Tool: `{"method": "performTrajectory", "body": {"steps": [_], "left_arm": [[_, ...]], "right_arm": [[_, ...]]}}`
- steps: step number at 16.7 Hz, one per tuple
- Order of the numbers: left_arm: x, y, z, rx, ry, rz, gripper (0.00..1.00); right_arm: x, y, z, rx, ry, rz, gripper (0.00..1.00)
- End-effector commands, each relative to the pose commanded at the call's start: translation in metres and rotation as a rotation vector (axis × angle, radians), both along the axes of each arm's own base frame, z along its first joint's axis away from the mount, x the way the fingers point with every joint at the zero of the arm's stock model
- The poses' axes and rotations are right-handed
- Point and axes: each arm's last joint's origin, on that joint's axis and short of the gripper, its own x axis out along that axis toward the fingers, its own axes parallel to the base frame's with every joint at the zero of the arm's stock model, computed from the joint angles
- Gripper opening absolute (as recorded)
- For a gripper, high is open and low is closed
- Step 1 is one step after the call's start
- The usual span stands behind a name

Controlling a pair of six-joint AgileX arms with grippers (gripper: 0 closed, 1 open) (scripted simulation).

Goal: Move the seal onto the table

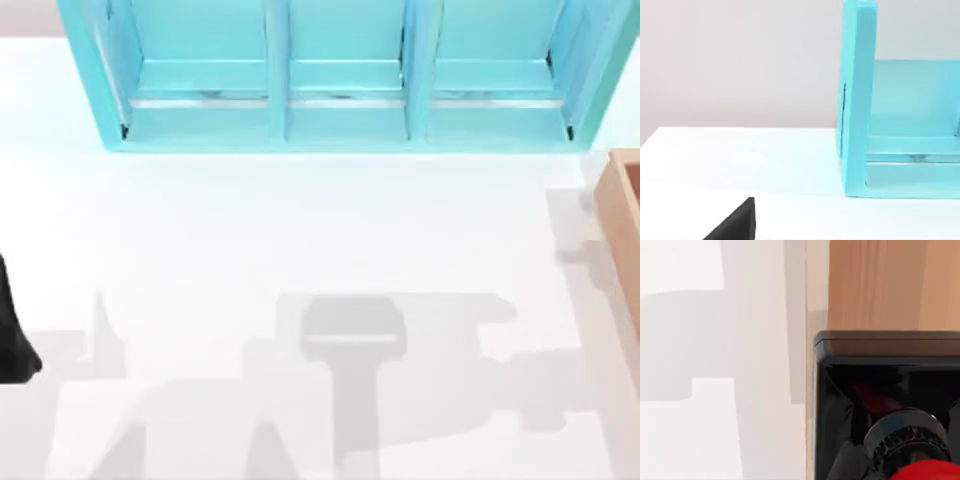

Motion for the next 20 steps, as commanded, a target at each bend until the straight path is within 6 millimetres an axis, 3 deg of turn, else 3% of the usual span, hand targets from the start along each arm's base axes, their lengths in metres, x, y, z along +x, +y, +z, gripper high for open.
{"method": "performTrajectory", "body": {"steps": [2,5,11,14,17,20], "left_arm": [[0.000,0.000,0.000,0.000,0.000,0.000,1.00],[0.000,0.000,0.000,0.000,0.000,0.000,1.00],[0.000,0.000,0.000,0.000,0.000,0.000,1.00],[0.000,0.000,0.000,0.000,0.000,0.000,1.00],[0.000,0.000,0.000,0.000,0.000,0.000,1.00],[0.000,0.000,0.000,0.000,0.000,0.000,1.00]], "right_arm": [[-0.009,0.028,0.027,-0.002,-0.009,0.002,0.00],[-0.020,0.047,0.051,-0.001,-0.031,0.002,0.00],[-0.016,0.051,0.049,0.001,-0.031,-0.003,0.00],[0.007,0.082,0.036,0.001,-0.036,-0.003,0.00],[0.035,0.136,0.003,-0.006,-0.019,-0.002,0.00],[0.048,0.195,-0.036,-0.011,-0.015,-0.002,0.00]]}}
